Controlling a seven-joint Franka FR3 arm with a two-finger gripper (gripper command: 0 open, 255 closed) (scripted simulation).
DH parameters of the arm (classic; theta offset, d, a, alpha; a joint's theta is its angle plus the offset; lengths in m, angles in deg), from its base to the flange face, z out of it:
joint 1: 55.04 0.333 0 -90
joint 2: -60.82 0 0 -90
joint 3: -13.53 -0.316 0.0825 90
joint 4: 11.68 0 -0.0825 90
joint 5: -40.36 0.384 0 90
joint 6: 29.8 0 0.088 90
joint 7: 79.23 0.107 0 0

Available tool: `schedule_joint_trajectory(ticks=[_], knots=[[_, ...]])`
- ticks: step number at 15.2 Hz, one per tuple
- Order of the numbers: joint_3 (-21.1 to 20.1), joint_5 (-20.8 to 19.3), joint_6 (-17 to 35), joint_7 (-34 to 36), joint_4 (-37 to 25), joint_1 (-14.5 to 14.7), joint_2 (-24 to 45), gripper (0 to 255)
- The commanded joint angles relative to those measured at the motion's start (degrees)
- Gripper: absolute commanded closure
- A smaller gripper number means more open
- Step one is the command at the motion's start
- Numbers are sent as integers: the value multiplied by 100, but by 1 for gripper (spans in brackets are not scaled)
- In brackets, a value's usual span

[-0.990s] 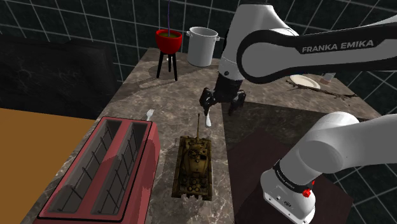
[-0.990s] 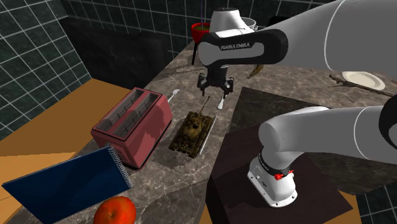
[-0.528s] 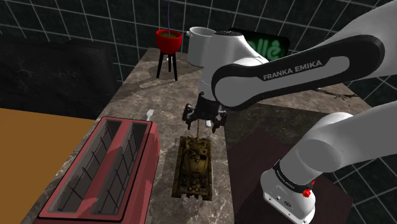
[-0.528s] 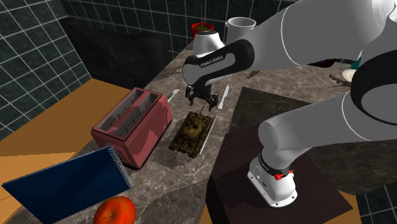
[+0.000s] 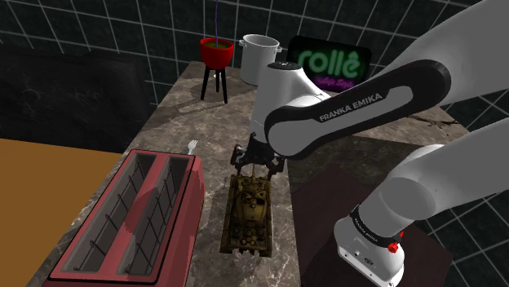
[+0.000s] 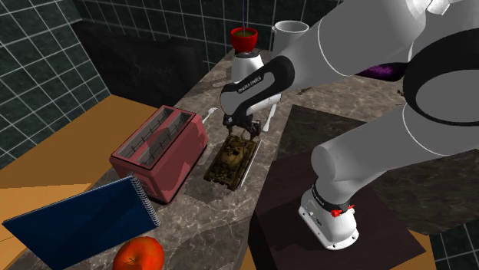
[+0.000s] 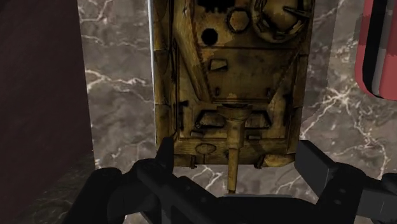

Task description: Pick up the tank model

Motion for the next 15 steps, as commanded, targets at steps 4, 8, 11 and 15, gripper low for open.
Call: schedule_joint_trajectory(ticks=[4,8,11,15], knots=[[-37,-8,98,14,15,-16,78,255],[-39,-9,101,16,14,-17,82,255],[-27,-6,84,6,16,-15,64,255],[117,9,-357,-22,-100,47,-266,255]])
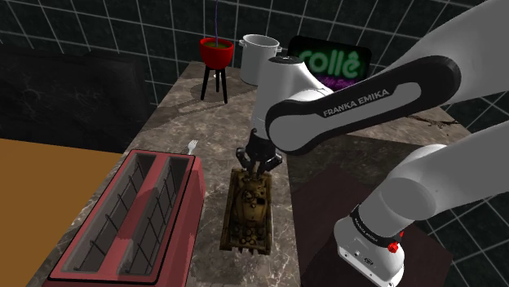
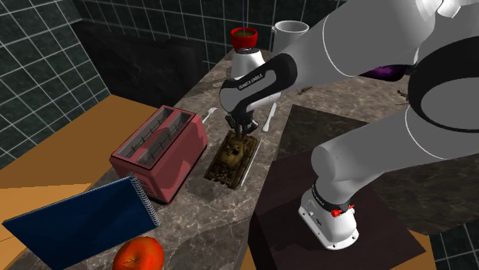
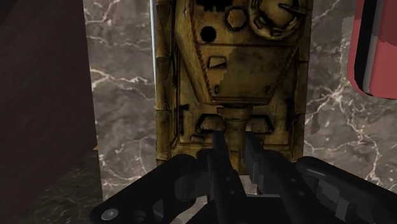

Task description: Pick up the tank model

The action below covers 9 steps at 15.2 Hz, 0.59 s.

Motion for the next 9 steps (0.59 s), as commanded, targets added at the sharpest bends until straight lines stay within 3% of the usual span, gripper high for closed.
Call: schedule_joint_trajectory(ticks=[1,9], knots=[[71,4,-215,-9,-64,29,-160,255],[338,-65,-1027,-9,-371,88,-671,255]])
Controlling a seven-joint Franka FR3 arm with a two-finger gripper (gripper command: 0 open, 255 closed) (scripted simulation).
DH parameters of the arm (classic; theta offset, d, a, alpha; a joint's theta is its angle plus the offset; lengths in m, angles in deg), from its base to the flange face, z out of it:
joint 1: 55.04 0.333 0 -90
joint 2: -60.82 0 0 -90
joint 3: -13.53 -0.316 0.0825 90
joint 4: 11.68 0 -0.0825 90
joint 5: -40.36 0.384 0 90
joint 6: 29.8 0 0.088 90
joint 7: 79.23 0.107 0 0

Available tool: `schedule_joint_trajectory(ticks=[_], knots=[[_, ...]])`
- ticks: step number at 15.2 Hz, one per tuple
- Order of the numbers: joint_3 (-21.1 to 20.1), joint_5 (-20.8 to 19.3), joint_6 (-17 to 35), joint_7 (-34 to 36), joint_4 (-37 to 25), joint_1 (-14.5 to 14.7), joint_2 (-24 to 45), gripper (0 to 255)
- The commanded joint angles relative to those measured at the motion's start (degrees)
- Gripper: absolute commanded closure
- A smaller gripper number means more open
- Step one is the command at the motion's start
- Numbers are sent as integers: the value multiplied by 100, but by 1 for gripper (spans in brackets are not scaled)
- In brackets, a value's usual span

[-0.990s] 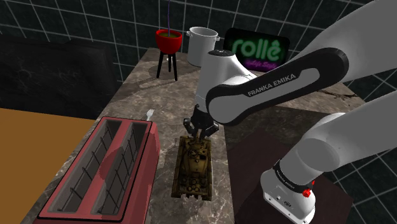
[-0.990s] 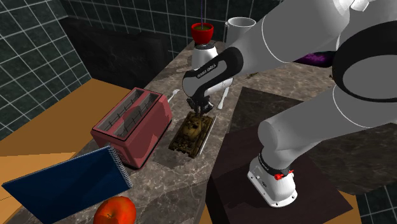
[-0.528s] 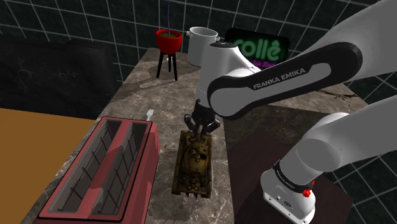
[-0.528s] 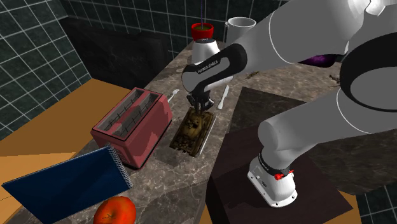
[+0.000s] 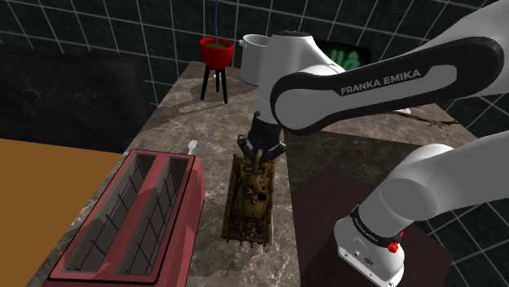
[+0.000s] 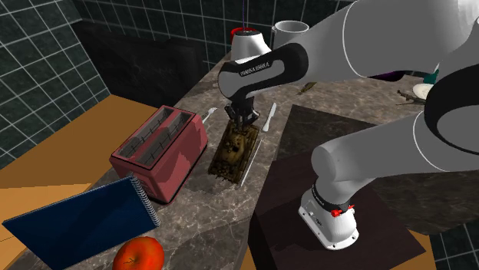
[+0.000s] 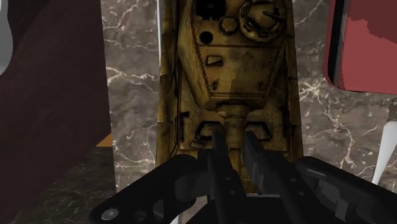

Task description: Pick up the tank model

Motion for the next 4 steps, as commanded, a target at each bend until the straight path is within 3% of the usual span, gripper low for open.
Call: schedule_joint_trajectory(ticks=[1,4], knots=[[67,-20,-204,5,-90,13,-122,255],[104,-36,-314,9,-142,17,-180,255]])
